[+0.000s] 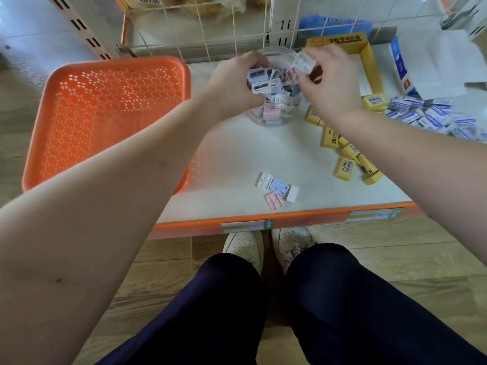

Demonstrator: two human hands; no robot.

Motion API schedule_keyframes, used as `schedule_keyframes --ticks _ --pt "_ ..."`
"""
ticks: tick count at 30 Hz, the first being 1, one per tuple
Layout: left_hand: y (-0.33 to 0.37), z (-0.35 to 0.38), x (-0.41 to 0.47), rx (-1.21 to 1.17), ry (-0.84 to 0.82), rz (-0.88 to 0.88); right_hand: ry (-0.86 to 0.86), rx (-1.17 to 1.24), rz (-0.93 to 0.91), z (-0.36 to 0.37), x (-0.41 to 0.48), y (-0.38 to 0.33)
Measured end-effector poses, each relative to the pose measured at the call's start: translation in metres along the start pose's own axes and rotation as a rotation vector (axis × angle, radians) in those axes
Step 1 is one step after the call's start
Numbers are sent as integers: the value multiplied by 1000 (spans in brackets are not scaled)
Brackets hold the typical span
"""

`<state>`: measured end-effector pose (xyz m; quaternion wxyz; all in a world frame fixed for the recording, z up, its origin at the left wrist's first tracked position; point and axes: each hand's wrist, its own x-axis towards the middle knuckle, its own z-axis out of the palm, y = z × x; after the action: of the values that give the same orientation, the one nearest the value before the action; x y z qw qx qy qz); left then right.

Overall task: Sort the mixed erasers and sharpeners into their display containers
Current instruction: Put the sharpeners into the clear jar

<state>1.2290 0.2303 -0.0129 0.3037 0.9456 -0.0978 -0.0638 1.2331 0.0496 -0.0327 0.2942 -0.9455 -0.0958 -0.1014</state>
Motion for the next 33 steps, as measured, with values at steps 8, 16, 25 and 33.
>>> schedule_keyframes --ticks 8,16,25,33 --pt "3 9 9 -92 103 -12 70 100 2 11 35 -31" --pt "-26 7 1 -55 211 -67 26 57 45 13 18 -5" --pt "-18 14 -30 27 -186 74 -390 -91 -348 1 -52 8" --pt "-2 51 -90 355 -587 164 -817 -203 -325 -17 -104 6"
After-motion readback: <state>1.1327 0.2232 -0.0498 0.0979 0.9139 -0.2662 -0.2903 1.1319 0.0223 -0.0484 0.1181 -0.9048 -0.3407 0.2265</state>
